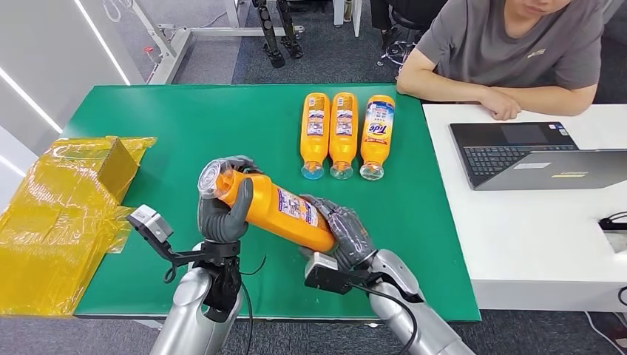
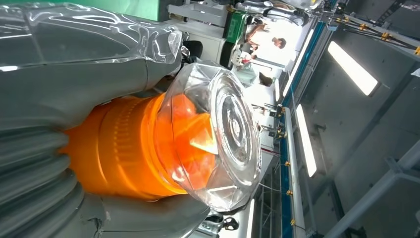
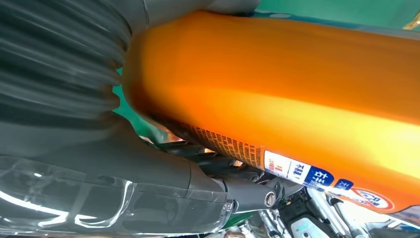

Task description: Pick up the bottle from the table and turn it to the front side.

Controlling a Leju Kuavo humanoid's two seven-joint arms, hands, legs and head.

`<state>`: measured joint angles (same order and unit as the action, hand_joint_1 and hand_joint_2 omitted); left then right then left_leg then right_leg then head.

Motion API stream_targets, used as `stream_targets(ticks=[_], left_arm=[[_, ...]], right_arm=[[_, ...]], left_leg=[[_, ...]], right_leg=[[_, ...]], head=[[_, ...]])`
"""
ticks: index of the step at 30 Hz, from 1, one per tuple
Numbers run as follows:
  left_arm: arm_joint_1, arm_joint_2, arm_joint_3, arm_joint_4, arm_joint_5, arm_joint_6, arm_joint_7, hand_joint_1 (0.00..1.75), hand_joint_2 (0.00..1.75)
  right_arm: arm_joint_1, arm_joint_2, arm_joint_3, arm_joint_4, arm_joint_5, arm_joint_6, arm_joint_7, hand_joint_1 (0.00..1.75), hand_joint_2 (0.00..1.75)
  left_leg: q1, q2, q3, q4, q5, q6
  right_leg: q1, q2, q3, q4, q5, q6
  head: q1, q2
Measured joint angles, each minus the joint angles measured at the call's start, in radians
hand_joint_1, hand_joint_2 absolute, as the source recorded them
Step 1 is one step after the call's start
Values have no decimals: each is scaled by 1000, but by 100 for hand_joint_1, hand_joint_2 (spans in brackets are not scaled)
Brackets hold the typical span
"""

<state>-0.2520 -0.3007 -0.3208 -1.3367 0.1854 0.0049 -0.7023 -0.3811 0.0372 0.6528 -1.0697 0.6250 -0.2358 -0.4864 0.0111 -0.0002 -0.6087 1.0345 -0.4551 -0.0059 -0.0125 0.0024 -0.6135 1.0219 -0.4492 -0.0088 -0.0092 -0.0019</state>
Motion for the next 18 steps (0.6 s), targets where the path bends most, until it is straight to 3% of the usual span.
stream_targets(ticks=[17,18], left_arm=[[0,0,0,0,-5,6,0,175,175],[0,0,0,0,-5,7,0,175,175]], right_arm=[[11,2,-10,-13,10,2,-2,174,175],[12,2,-12,-15,10,2,-4,130,175]], left_leg=[[0,0,0,0,0,0],[0,0,0,0,0,0]], right_leg=[[0,0,0,0,0,0],[0,0,0,0,0,0]], head=[[0,0],[0,0]])
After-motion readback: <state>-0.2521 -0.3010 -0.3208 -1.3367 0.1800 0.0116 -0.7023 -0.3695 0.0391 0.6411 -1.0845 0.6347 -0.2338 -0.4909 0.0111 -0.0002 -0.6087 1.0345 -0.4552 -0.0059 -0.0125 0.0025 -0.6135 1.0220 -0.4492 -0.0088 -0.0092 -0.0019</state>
